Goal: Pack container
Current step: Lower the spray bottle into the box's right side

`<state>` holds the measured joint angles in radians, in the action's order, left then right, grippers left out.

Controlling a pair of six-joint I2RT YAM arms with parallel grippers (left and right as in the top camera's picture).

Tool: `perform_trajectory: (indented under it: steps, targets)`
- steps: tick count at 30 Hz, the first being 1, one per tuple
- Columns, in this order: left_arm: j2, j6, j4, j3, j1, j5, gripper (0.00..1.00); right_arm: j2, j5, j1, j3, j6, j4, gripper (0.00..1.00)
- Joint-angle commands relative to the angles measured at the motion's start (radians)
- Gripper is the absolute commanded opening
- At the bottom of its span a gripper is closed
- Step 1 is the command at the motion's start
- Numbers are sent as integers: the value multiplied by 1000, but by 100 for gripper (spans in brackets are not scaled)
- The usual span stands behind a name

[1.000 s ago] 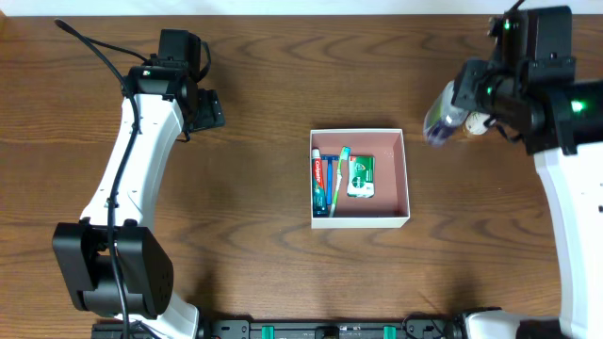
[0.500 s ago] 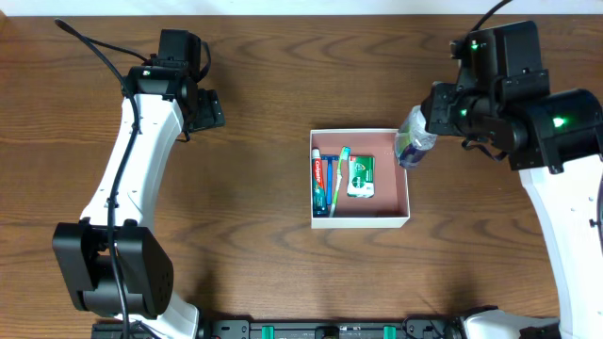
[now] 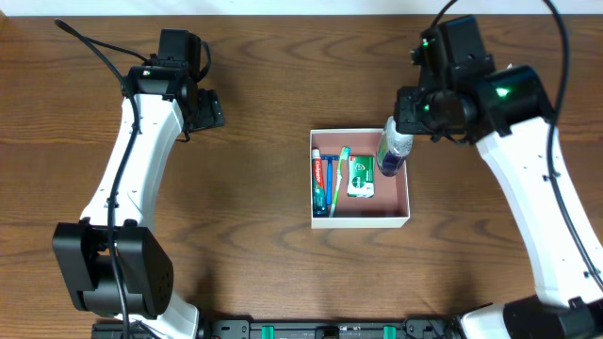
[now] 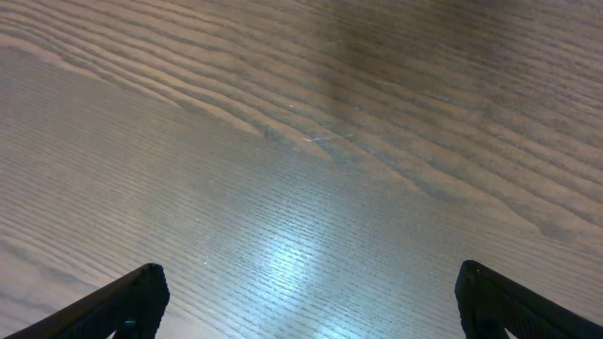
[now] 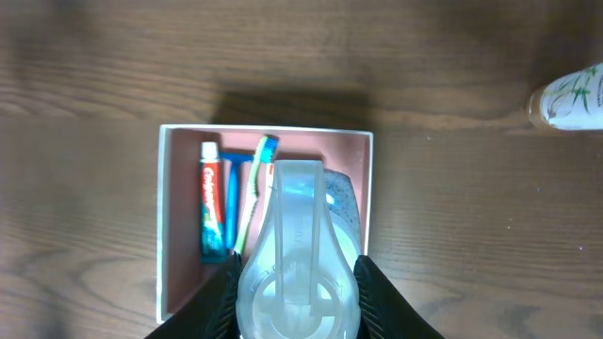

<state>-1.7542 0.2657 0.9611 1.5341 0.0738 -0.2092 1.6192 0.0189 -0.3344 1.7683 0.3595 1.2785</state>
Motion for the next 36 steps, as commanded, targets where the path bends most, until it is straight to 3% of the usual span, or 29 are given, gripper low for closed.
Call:
perform_trajectory:
  steps: [1, 36]
  targets:
    - [10, 10, 0, 19, -3, 0, 98, 16, -22, -6, 26, 14, -7, 6]
    - [10, 10, 0, 19, -3, 0, 98, 155, -22, -7, 1, 14, -54, 5]
